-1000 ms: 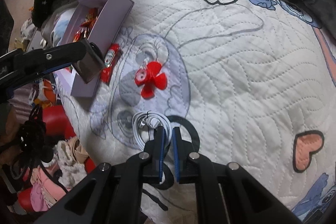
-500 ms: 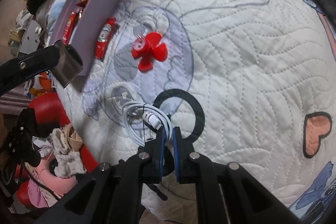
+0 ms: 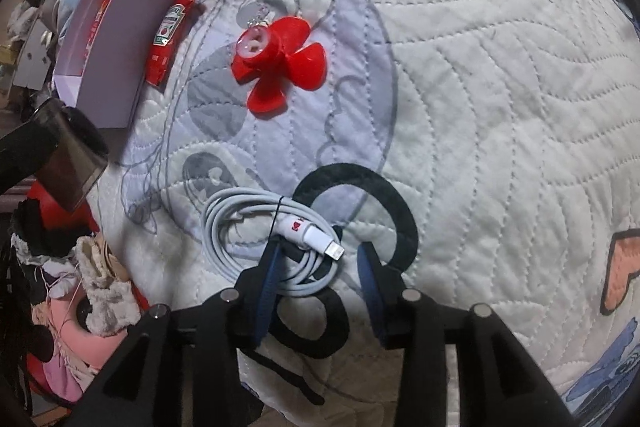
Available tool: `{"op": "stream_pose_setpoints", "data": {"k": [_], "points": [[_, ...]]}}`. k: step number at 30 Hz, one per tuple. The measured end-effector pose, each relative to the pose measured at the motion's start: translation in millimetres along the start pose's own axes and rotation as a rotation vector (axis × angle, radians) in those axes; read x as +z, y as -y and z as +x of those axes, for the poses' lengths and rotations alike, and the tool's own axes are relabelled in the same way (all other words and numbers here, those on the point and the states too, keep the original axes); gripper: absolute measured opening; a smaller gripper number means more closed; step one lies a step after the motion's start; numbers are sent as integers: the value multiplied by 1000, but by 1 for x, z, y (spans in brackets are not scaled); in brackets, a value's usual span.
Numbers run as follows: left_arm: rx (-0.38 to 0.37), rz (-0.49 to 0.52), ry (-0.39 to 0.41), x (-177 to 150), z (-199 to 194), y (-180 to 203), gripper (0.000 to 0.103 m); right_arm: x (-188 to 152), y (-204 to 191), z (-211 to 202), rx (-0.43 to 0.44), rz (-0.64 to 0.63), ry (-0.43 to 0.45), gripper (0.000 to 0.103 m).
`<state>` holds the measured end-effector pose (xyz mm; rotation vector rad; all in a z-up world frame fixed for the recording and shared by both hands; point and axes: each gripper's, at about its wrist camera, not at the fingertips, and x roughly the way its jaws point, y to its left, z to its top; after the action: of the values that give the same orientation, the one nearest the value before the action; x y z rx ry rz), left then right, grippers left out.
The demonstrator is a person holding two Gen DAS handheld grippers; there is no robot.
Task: Organize objects
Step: 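Carry the clear cube and white cable toward the white box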
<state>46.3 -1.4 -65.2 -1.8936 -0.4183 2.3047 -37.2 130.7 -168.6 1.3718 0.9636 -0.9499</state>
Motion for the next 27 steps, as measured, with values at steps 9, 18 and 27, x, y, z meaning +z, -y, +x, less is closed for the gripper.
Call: {"op": "stream_pose_setpoints", "data": {"k": [9,18,27], "points": [[2,13,-16,2,-4,-2,44,-2,4,-11,23,21,6,15],[-5,37,-33,12,-21,-8,44,-1,-5,-50,29,10,33,8],[-14,70,-10,28,-44,-11,44,2,-18,-83,3,-12,58,5]]}}
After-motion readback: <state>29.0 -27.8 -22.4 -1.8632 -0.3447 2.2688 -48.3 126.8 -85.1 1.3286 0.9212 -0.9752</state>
